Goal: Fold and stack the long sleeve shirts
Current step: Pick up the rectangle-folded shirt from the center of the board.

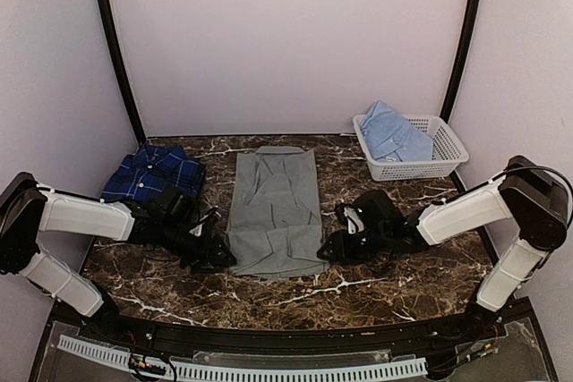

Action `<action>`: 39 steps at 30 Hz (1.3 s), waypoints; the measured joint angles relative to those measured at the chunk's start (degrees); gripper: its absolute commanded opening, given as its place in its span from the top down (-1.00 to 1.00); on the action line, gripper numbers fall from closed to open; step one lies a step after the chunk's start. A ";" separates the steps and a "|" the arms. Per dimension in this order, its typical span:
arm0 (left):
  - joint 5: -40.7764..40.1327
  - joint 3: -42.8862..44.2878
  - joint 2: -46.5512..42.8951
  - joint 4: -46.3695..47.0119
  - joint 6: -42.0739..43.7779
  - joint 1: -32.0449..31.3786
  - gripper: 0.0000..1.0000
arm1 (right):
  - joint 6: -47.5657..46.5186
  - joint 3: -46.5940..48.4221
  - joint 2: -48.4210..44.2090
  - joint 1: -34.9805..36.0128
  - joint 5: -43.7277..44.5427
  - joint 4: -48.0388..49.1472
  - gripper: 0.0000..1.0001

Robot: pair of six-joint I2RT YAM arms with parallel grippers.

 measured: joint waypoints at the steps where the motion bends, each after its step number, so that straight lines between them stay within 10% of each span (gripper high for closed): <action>1: -0.07 -0.20 0.13 0.61 -0.35 -0.22 -0.06 | 0.02 -0.13 -0.11 0.26 0.09 -0.02 0.09; 13: -0.52 -0.31 3.63 4.39 -2.89 -2.67 0.30 | 1.09 -0.28 -0.02 3.21 0.04 0.31 0.23; 23: -0.42 -0.46 3.43 6.71 -4.72 -3.04 0.97 | 2.12 0.22 0.28 3.72 -1.01 0.17 0.98; 39: -0.83 11.06 4.17 4.48 -5.25 2.10 1.00 | 3.85 9.73 2.23 -4.74 -7.63 5.75 1.00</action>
